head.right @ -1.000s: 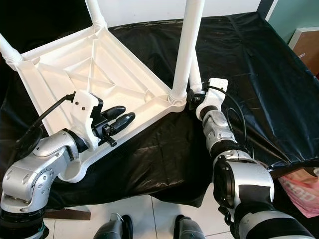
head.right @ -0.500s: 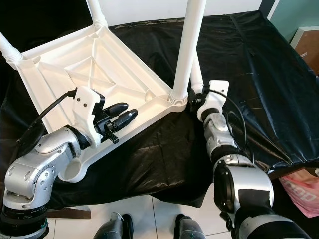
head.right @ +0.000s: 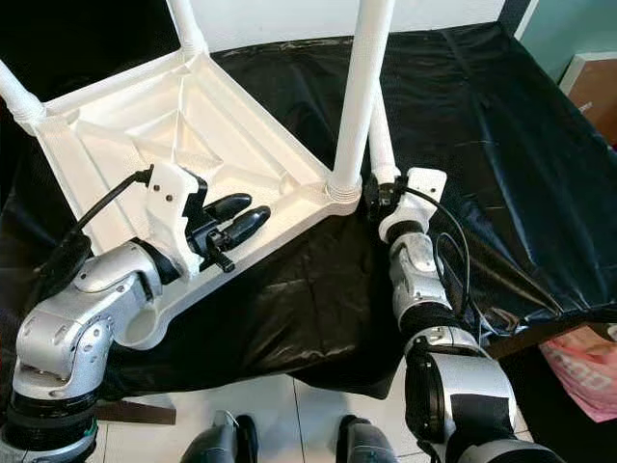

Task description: Building children table

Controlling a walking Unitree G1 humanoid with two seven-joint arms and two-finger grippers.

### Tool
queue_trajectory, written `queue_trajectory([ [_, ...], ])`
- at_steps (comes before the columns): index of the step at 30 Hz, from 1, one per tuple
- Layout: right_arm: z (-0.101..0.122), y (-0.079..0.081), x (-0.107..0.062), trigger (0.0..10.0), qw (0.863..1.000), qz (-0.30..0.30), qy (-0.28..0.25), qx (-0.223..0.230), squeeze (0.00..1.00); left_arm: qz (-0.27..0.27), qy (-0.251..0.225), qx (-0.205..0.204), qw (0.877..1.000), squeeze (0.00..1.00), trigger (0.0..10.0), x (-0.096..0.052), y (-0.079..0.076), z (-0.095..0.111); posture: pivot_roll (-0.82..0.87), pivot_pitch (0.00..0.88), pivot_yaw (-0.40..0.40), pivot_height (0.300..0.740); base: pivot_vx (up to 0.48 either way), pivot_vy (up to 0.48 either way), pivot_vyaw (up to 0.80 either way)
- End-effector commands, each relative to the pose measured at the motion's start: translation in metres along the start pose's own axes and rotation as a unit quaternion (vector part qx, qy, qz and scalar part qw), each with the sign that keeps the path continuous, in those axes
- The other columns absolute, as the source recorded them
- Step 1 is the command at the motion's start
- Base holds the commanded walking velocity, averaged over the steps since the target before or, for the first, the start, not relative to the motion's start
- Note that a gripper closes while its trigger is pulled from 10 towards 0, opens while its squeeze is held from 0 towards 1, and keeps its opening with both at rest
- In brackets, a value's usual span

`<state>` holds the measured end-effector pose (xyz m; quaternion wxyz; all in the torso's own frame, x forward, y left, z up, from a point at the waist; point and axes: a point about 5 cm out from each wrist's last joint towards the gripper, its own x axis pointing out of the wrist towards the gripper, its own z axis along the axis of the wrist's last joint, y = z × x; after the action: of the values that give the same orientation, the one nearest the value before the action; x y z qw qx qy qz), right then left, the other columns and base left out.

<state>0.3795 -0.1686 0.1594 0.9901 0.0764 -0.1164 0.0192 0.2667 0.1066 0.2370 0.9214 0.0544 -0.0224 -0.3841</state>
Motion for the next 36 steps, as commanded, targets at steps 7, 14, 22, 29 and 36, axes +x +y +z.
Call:
queue_trajectory([
  [7,-0.008,-0.004,-0.003,10.0,1.000,0.000,0.024,-0.009,0.00,-0.007,-0.004,0.005,1.000,0.00,10.0,0.003,-0.002,0.002,0.08,0.185,0.020,0.740,0.000,0.000,0.00],
  [14,-0.008,0.001,0.001,10.0,0.999,0.016,0.039,-0.016,0.00,-0.007,-0.003,0.007,1.000,0.00,10.0,0.001,-0.002,0.003,0.11,0.191,0.029,0.740,0.000,0.000,0.00],
  [22,-0.008,0.007,0.011,10.0,0.997,0.021,0.072,-0.022,0.00,-0.003,0.006,0.009,1.000,0.00,10.0,-0.005,-0.002,0.003,0.14,0.205,0.034,0.740,0.000,0.000,0.00],
  [29,-0.006,0.011,0.016,10.0,0.996,0.021,0.086,-0.024,0.00,-0.005,0.012,0.010,1.000,0.00,10.0,-0.008,-0.003,0.004,0.18,0.231,0.052,0.740,0.000,0.000,0.00],
  [36,-0.014,0.015,0.014,10.0,0.992,0.021,0.119,-0.027,0.00,-0.008,0.019,0.011,1.000,0.00,10.0,-0.013,-0.005,0.005,0.20,0.246,0.061,0.740,0.000,0.000,0.00],
])
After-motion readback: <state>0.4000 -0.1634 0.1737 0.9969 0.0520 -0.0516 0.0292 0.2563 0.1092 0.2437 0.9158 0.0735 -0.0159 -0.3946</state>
